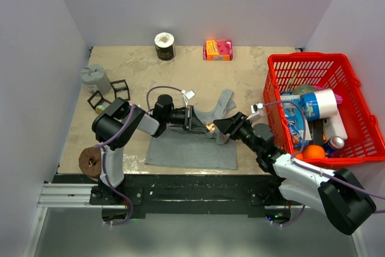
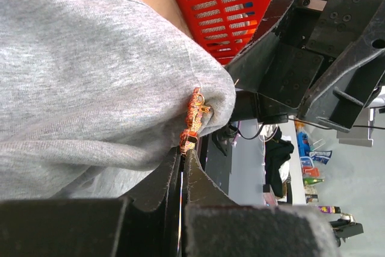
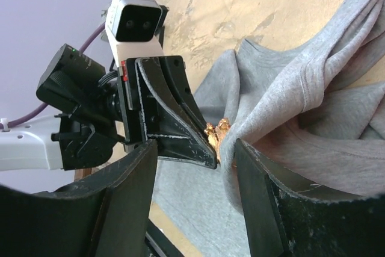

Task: Pin the brooch onto the clothing
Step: Close the brooch on the flattened clothing.

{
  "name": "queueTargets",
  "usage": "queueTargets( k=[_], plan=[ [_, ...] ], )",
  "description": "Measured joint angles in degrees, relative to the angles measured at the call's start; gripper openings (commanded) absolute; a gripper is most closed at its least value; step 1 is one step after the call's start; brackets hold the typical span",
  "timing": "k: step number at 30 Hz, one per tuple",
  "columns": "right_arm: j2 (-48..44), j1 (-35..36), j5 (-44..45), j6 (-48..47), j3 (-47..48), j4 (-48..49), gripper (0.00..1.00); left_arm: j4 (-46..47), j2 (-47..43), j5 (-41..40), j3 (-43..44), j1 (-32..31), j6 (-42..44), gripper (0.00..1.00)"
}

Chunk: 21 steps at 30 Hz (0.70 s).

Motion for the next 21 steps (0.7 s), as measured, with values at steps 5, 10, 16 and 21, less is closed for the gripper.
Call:
queueTargets(
  k=[5,10,16,21],
  plan=[
    [0.7,0.7,-0.1,0.5,0.0,0.2,0.57,-0.5,-0.1,-0.3,0.0,0.0,0.0,0.00],
    [1.9,2.2,0.1,1.0,0.0,0.5,0.56,-0.6,-0.1,-0.6,0.0,0.0,0.0,0.00],
    [3.2,3.2,0.2,1.5,0.0,1.4,0.56,-0.9,-0.2,-0.9,0.0,0.0,0.2,0.00],
    [4.5,4.0,0.4,1.6,0.0,2.5,0.56,-2.0,-0.2,-1.1,0.0,0.0,0.5,0.00]
  ],
)
